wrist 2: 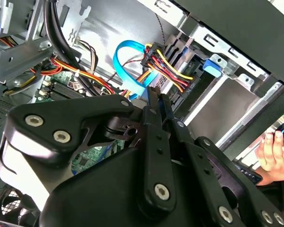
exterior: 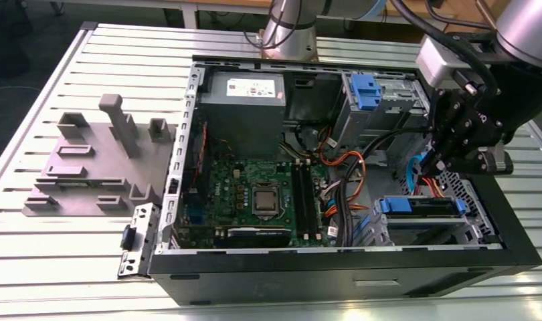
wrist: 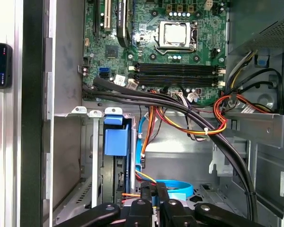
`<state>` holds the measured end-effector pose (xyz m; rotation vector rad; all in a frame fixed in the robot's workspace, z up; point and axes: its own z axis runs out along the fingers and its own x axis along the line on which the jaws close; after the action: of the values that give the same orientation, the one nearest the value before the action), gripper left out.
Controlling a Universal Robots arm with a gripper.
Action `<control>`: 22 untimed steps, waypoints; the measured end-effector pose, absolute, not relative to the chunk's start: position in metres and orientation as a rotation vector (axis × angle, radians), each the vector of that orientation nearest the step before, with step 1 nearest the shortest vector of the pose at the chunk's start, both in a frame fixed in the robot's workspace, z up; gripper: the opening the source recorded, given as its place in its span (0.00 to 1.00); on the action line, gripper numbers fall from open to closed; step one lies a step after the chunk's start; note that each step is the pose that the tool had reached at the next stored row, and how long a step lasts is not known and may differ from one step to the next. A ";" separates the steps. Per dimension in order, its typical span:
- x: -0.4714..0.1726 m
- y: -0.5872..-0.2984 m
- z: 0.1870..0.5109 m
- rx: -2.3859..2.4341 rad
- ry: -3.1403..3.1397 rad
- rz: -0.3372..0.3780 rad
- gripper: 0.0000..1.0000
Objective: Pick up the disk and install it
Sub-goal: 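Insert the second disk wire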
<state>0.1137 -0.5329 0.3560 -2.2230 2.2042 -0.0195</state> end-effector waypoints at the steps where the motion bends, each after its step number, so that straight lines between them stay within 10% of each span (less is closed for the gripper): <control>1: 0.114 -0.533 0.356 -2.223 2.204 -0.019 0.16; 22: 0.112 -0.553 0.350 -2.189 2.172 0.051 0.16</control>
<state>0.1118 -0.5529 0.3499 -2.1891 2.1721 0.0514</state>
